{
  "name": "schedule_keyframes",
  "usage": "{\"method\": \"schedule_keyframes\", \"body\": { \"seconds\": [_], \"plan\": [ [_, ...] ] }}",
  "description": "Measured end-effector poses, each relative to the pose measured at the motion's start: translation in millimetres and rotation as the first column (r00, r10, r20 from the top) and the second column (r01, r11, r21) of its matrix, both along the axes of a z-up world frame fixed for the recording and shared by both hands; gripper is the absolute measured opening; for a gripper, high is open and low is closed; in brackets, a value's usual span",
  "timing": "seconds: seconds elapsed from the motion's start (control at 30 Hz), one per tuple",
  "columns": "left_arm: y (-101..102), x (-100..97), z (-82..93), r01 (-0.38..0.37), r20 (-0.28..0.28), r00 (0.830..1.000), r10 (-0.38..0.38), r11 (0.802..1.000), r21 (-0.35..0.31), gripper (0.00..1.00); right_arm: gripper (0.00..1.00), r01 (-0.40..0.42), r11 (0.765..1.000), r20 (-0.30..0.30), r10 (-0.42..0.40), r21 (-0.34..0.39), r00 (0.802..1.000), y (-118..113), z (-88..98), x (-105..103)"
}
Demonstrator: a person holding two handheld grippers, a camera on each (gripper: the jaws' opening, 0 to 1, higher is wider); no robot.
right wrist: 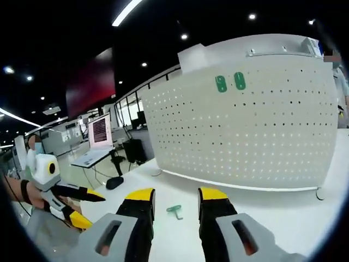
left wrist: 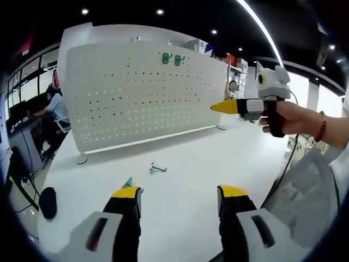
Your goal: Insert the hook assembly into the mounting plate slot until the hook locks in place.
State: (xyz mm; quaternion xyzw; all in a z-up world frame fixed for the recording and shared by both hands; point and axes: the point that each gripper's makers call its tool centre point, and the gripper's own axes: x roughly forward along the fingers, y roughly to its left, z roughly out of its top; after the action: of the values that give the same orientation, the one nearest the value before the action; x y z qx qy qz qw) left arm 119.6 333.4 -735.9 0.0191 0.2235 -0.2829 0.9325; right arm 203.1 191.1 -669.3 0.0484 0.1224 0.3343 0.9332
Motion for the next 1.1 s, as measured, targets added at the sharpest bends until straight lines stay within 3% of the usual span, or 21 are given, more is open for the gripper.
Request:
{"method": "schedule_keyframes", "body": {
  "seconds": [0.37, 0.5, 0.77, 1.1],
  "plan": [
    [10, 8.1, -12.4, -0.037, -0.027, 0.999, 0.037, 0.999, 0.002, 0.5, 0.31, -0.013, 1.0, -0.029, 0.013, -0.007, 0.999, 0, -9.8, -7],
    [11, 8.4, -11.2, -0.039, -0.035, 0.999, 0.039, 0.999, -0.015, 0.51, 0.31, -0.011, 1.0, -0.037, 0.01, -0.006, 0.999, -2, -13.9, -9],
    [18, 13.2, -10.9, -0.039, -0.036, 0.999, 0.039, 0.999, 0.012, 0.5, 0.31, -0.017, 1.0, -0.054, 0.016, -0.007, 0.998, -1, -21.2, -13],
    [26, 21.0, -24.3, -0.033, -0.081, 0.996, 0.035, 0.999, 0.027, 0.47, 0.31, -0.005, 1.0, -0.081, 0.006, 0.008, 0.997, -3, -32.3, -22]
  ]
}}
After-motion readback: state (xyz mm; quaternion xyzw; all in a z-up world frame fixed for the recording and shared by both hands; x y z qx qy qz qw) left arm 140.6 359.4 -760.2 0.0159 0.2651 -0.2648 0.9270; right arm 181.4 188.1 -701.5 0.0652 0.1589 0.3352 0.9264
